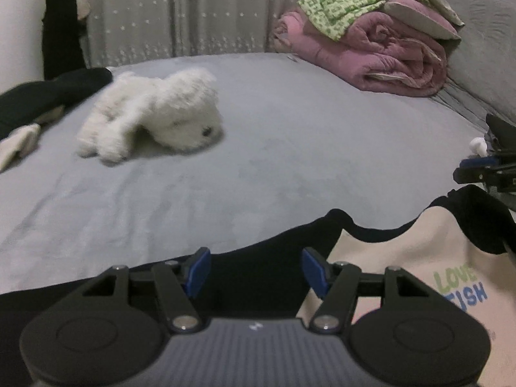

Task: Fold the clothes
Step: 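Grasp the black neckline of the cream T-shirt with both grippers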

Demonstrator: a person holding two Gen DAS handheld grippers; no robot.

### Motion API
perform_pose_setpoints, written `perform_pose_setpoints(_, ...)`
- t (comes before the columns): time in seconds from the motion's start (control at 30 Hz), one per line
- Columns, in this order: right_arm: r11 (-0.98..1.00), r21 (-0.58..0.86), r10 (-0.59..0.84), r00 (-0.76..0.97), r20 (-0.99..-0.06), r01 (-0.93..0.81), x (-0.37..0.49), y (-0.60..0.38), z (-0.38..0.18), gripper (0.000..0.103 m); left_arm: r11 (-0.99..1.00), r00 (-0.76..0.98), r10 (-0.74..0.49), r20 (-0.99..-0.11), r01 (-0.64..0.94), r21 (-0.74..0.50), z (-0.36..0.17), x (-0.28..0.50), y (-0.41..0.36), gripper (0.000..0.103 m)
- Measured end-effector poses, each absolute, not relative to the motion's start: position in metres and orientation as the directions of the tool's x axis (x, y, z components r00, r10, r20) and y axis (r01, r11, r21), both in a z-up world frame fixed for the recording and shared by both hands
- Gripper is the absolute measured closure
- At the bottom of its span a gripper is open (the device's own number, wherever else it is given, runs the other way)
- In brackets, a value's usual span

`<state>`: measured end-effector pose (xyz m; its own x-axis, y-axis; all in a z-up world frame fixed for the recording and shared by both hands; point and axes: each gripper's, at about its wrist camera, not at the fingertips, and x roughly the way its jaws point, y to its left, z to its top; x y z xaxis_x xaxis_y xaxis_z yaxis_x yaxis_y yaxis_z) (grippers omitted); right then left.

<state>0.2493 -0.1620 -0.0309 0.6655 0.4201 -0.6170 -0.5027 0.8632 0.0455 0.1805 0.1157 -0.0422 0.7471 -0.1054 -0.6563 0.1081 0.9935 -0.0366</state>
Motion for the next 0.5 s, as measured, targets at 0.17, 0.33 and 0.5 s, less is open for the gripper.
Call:
perform_pose_setpoints(0.17,0.85,0.054,0.431,0.633,-0.643,-0.524,0.258,-0.153,-0.041,0.057,0.988,0.736,-0.153,-0.659,0.127,-0.088,-0.057,0.202,0.111,0.039)
perform_pose_setpoints(0.33,0.854,0.065,0.42,0.611,-0.671,-0.516,0.263,-0.148,-0.056,0.057,0.984,0.726,-0.175,-0.665,0.153,-0.092,-0.065,0.212,0.103,0.039)
perform_pose_setpoints(0.5,0.851,0.059,0.404,0.578,-0.709,-0.522,0.253,-0.152,-0.071,0.057,0.982,0.72,-0.175,-0.672,0.177,-0.067,-0.074,0.216,0.097,0.039)
